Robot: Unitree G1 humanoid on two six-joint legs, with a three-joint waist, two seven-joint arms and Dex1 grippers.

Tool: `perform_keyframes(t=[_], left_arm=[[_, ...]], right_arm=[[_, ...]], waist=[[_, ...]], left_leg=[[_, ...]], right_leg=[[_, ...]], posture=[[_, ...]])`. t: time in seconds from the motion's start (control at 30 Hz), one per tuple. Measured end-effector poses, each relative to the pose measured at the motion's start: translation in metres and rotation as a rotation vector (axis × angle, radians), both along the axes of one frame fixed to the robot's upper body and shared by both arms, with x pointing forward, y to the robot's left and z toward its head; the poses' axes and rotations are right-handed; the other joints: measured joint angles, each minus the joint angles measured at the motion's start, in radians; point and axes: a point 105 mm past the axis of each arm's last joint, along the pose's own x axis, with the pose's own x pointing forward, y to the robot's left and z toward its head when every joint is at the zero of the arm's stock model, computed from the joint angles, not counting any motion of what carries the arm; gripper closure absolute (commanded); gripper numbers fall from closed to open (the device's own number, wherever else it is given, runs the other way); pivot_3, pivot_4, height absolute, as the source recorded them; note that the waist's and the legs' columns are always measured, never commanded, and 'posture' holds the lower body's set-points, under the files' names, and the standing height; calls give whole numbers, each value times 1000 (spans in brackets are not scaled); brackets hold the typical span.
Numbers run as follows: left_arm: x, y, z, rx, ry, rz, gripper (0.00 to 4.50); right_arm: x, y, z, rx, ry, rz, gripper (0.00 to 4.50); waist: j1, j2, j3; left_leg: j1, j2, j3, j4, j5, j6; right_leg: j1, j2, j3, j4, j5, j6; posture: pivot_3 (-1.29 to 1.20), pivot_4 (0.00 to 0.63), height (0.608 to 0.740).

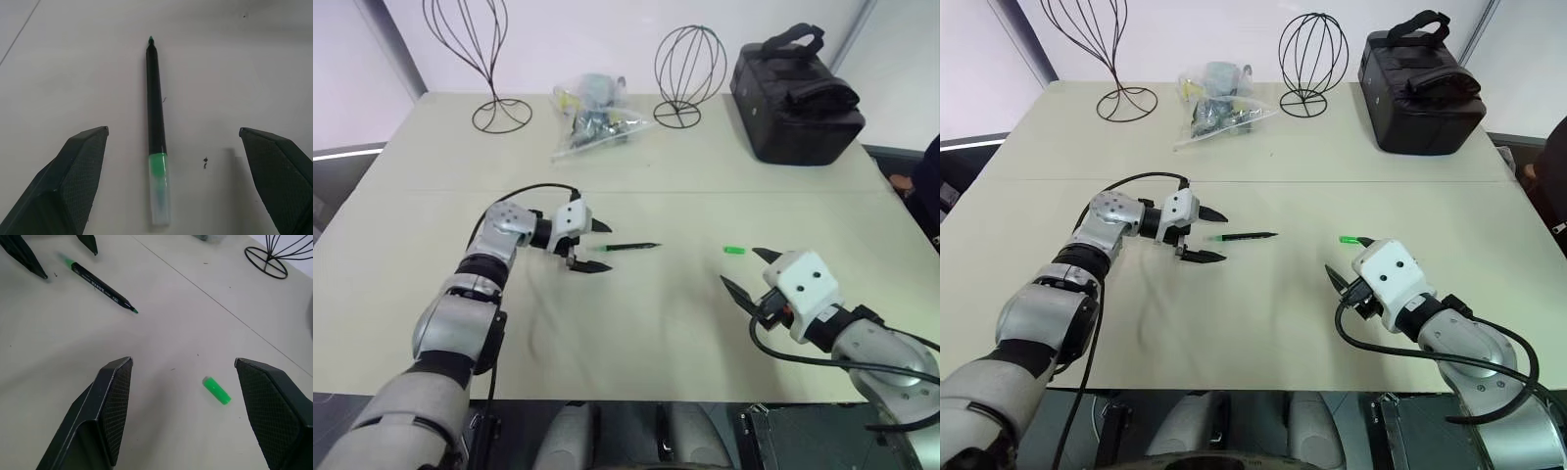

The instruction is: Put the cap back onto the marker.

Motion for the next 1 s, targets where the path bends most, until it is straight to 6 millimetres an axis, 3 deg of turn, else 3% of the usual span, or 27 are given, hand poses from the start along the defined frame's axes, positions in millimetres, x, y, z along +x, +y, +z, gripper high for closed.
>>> perform_keyframes(t=[0.2,0.3,0.43,0.53,1.0], left_arm=[[-1,-5,-5,-1,9,1,15],[-1,-6,-7,-3,13,3,769],[-2,-9,-9,-4,28,3,2994],[-2,-9,-10,-5,33,7,4404],[-2,-8,-12,-11,21,18,4467]], right_arm=[[2,1,4,-2,-15,2,1110],[2,0,4,-2,-14,1,1110],[2,-1,5,-5,-17,-4,1110],[2,-2,5,-6,-19,-8,1110],[2,-4,5,-25,-11,-1,1110]], waist=[[1,0,0],[1,0,0],[2,0,0],[1,0,0],[1,0,0]], left_leg=[[0,0,0,0,0,0],[0,0,0,0,0,0],[0,0,0,1,0,0],[1,0,0,1,0,0],[1,0,0,1,0,0]], right_leg=[[0,0,0,0,0,0],[0,0,0,0,0,0],[0,0,0,1,0,0],[1,0,0,1,0,0],[1,0,0,1,0,0]], posture=[[0,150,740],[0,150,740],[0,150,740],[0,150,740],[0,150,740]])
